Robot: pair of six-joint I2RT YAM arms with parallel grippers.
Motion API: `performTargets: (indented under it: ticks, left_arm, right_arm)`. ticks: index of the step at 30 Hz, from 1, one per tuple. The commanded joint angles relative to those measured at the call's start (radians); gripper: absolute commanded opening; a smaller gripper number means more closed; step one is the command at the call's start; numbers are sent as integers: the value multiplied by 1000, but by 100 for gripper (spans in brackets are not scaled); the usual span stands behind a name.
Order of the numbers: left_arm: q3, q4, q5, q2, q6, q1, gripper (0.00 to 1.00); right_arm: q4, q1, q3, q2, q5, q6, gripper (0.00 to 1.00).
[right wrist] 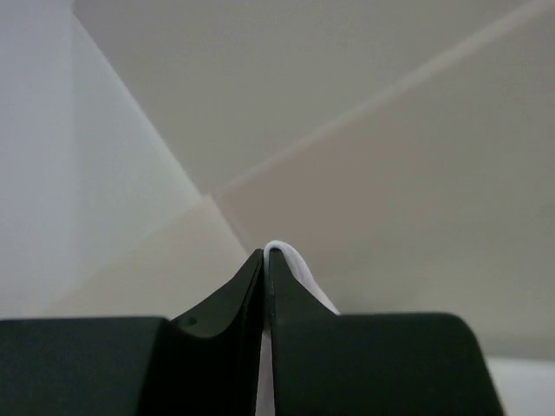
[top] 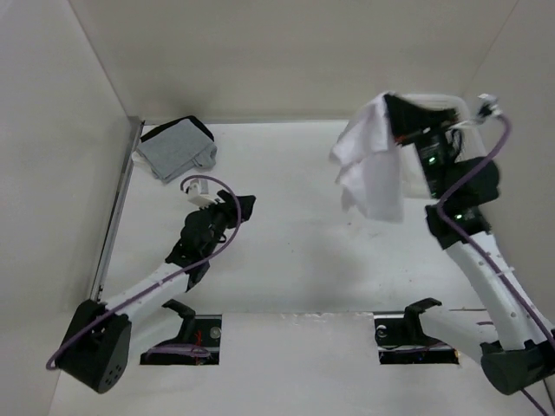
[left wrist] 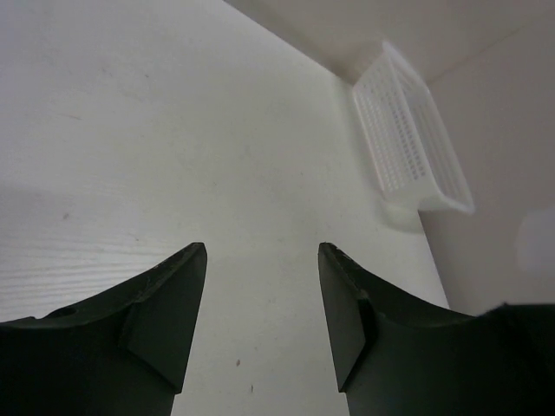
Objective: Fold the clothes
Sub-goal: Move the tank top to the center of the board
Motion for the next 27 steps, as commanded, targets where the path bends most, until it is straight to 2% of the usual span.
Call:
performTargets:
  ticks: [1,2,4,6,8,10,12,14,15,18,20,21,22,24,27]
  left_arm:
    - [-75,-131,10,-151,-51,98,53]
    - [-100,-203,17,-216,-59,145,54]
    - [-120,-265,26,-265,-64,181,54]
    - [-140,-326,48,-314,-53,216,54]
    - [-146,-363,74,-331,-45,223,54]
    - [-148,-380,92,-333,-33,210,54]
    - [-141,-418,115,-311,-10,172,53]
    - [-137,-432,115,-292,4,145,53]
    - [-135,-429,109,-269,13,106,52]
    - [-108,-396,91,-180,31,-10,51]
    - [-77,-365,85,-98,37,-91,51]
    - [-65,-345,85,-59,34,-124,52]
    - [-54,-322,88,-19,31,-151,53]
    - [-36,-275,91,44,21,-193,55]
    - [-25,-241,76,98,10,-211,56]
  right_arm:
    - [117,216,-463,23,0,84,13]
    - [136,292,-535,72,-18,82,16]
    - [106,361,-577,147,-62,70,21]
    - [21,433,-613,221,-99,49,35]
    - [-14,490,-675,186,-32,45,46]
    - [-34,525,-740,106,73,70,52]
    - [-107,548,-812,-12,197,122,51]
    - [-175,548,-841,-63,264,144,41]
    - [-289,541,-860,-105,331,185,24]
    - [-434,509,-868,-126,402,245,6]
    - [-518,509,-869,-123,439,283,10]
    - [-539,513,-872,-126,453,302,15]
    - [-578,533,-883,-138,477,349,28]
    - [-627,591,-903,-167,517,409,37]
    - [-614,669,-906,-170,508,414,41]
